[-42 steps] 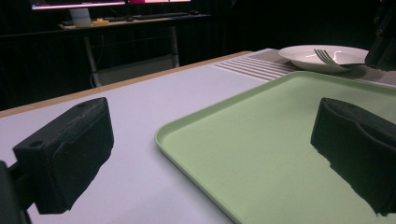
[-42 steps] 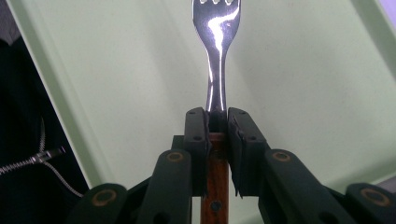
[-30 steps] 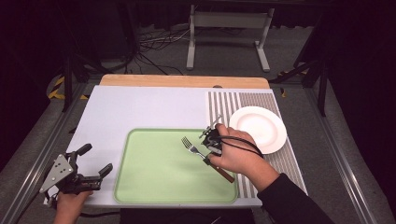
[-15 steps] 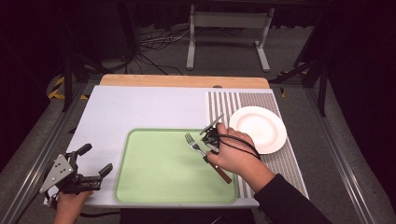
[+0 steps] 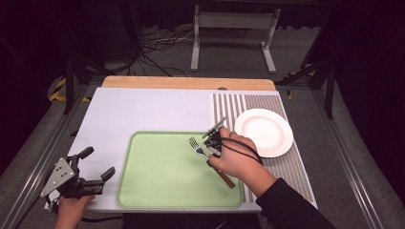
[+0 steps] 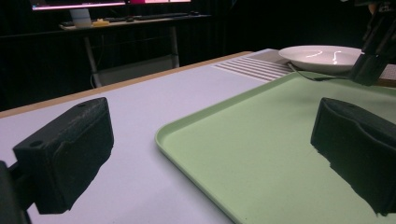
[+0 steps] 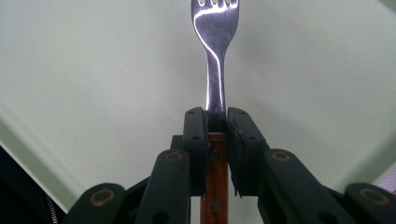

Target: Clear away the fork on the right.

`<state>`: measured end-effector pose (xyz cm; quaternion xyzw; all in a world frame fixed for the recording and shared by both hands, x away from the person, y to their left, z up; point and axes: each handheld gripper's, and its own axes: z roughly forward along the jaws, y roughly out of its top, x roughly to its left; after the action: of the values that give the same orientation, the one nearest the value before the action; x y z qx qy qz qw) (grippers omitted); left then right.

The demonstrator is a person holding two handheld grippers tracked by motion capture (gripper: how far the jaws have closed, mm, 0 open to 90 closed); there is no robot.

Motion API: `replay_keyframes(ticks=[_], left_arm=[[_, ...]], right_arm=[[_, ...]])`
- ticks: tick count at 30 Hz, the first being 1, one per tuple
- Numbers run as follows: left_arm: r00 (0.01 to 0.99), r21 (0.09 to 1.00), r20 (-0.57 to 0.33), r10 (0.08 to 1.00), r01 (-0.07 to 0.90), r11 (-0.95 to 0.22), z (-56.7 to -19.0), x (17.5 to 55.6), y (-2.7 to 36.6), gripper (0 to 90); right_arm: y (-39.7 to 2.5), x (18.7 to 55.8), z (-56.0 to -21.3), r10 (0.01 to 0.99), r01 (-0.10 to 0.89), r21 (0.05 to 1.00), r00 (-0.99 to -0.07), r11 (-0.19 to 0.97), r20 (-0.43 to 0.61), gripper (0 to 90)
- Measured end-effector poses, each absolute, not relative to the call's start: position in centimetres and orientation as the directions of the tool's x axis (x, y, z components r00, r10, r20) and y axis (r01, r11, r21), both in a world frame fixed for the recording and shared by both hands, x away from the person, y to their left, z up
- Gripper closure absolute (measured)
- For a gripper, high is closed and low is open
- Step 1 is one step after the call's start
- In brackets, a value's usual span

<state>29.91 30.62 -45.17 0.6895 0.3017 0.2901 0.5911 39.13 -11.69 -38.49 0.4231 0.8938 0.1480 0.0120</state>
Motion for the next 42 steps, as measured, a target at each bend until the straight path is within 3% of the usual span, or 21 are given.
replay_keyframes(ticks=[23, 42], left_arm=[[0.651, 0.989, 0.048, 0.758, 0.075, -0.127, -45.2, 29.9, 30.6, 0.0], [0.650, 0.990, 0.045, 0.759, 0.072, -0.121, -45.2, 29.9, 30.6, 0.0]], right_arm=[[-11.8, 39.3, -41.0, 0.806, 0.808, 0.182, -0.582, 0.560, 0.109, 78.6], [-12.4, 39.3, -41.5, 0.854, 0.855, 0.165, -0.511, 0.492, 0.098, 78.5]])
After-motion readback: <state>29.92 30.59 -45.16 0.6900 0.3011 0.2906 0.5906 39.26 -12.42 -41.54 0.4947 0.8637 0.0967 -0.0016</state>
